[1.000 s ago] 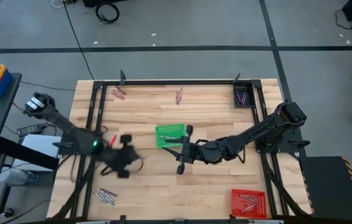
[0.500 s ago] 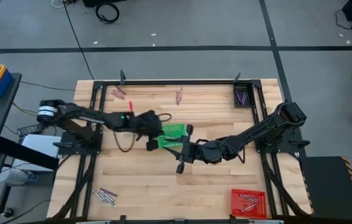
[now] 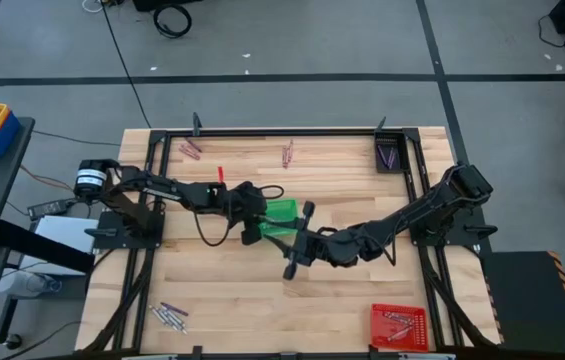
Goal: Sort crayons
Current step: Put the white crayon into the green basket, then put the violet crayon into the black basket
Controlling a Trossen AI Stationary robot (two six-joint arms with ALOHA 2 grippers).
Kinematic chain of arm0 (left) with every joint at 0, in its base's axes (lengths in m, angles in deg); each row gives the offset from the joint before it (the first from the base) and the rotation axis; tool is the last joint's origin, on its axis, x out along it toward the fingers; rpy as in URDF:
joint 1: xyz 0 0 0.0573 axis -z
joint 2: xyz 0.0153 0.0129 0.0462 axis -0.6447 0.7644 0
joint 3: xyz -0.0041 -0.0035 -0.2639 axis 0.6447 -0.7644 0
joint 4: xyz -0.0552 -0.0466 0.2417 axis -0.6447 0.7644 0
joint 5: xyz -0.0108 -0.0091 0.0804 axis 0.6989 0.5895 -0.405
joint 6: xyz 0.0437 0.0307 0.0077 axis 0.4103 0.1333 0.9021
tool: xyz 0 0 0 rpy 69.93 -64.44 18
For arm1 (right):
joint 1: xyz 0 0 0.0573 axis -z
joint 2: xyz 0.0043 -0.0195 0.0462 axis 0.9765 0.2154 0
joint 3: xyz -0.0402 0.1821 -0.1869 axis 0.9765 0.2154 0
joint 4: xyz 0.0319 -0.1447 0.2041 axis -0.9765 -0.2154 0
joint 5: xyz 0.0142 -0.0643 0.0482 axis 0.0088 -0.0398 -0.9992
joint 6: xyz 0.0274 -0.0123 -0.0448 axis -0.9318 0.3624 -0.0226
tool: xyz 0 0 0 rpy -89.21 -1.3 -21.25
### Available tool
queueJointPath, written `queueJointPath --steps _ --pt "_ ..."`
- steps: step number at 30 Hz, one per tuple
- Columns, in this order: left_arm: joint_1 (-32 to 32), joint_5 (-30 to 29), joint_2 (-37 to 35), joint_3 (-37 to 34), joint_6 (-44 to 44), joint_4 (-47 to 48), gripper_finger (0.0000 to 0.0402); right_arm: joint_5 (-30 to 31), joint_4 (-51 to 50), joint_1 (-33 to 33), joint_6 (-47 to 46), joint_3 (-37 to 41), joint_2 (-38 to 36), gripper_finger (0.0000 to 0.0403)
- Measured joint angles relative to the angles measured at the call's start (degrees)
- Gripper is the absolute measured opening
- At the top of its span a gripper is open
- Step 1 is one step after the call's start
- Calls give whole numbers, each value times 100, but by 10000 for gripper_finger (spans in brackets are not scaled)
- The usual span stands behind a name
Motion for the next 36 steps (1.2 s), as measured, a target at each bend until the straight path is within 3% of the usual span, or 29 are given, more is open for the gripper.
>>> queueJointPath --steps 4,8,12,17,23,27,31,36 --pt "0 509 -226 74 207 383 145 -1 37 -1 4 0 0 146" --pt "216 1132 -884 724 215 2368 156 2 46 -1 22 0 0 145" --pt "973 1150 -1638 1219 -55 4384 154 38 34 -1 92 0 0 145" --pt "2409 1004 -2363 1047 -1473 5460 153 40 13 3 92 0 0 145" --pt "4383 478 -2465 255 -3122 5251 153 38 11 8 92 0 0 145" --pt "5401 99 -2240 -241 -3670 4386 153 38 11 22 92 0 0 145" --pt "5942 -129 -1907 -435 -3801 3342 153 38 9 104 71 0 0 145" --pt "6183 -186 -1368 -435 -3818 2604 153 38 4 238 -305 0 0 145"
